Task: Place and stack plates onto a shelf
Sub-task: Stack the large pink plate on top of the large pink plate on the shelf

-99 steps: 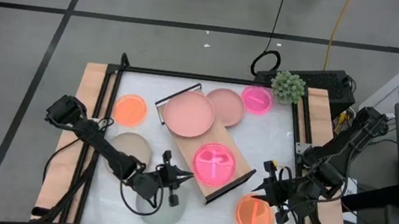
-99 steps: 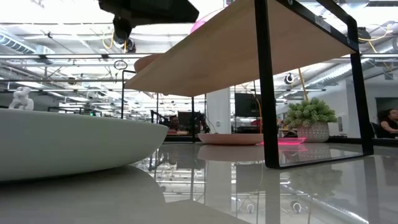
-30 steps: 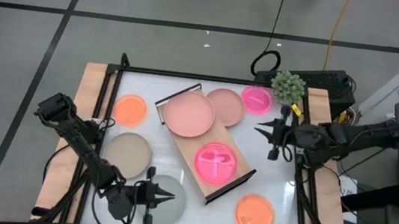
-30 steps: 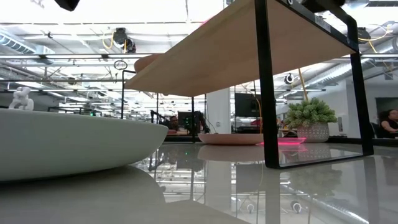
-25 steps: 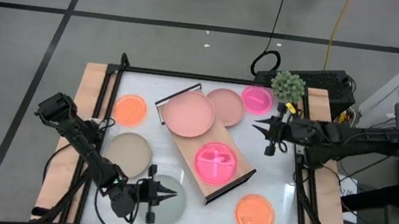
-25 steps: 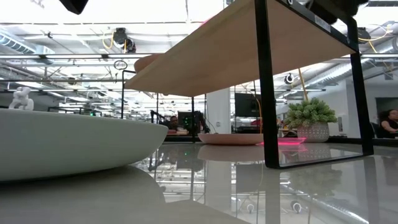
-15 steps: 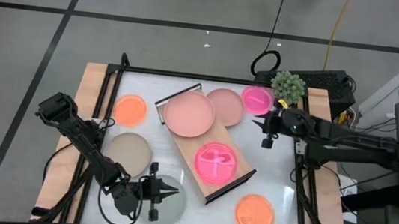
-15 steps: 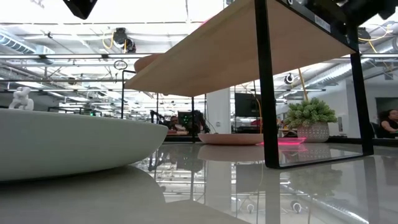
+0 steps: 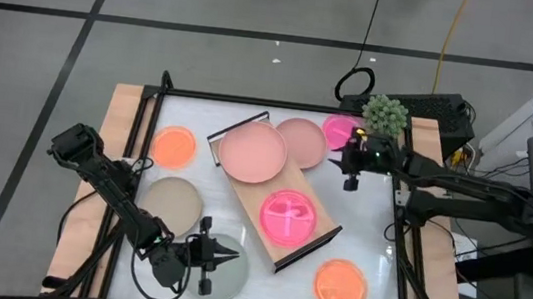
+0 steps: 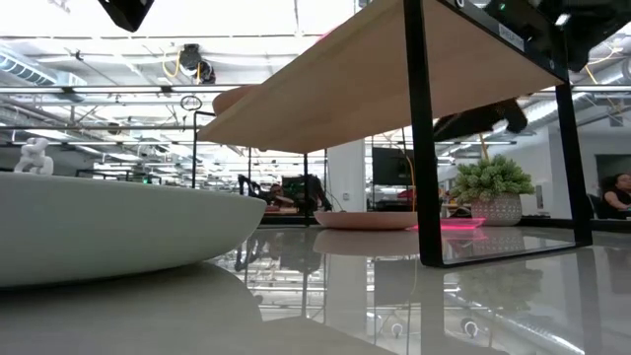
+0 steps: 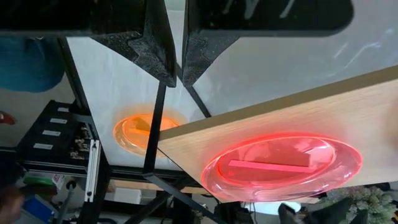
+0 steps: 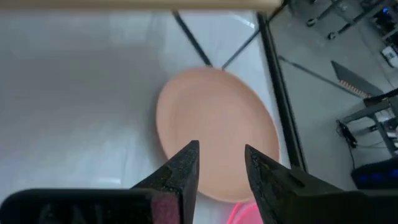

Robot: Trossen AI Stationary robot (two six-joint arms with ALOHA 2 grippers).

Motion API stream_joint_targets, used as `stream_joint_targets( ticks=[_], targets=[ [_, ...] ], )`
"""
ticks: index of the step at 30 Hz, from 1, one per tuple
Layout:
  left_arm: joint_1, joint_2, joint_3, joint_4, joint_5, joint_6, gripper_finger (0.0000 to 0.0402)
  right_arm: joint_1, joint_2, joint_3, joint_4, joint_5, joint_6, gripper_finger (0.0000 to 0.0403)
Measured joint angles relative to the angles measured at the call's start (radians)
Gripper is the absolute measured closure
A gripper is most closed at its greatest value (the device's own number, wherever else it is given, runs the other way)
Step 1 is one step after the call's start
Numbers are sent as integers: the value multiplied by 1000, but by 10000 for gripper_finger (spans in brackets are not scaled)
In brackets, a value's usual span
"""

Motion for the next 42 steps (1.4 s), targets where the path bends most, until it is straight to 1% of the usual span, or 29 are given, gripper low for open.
stream_joint_targets(
  ticks=[4,8,15,22,28,33,36,42],
  targets=[
    [1,0,0,1,0,-13,369,-47,79,0,5,-94,-42,293],
    [8,0,0,1,0,-20,369,-70,151,0,5,-139,-100,281],
    [32,0,0,0,0,-20,369,-102,230,0,13,-162,-106,239],
    [42,0,0,-29,0,-18,369,-140,327,0,78,-169,-133,223],
    [47,0,0,-53,0,-17,369,-152,440,0,186,-169,-204,227],
    [47,0,0,-60,0,-16,369,-152,499,0,248,-169,-232,238],
    [47,0,0,-61,0,-2,369,-152,537,0,263,-170,-264,246],
    [48,0,0,-60,0,7,369,-152,595,0,276,-171,-269,267]
  ],
)
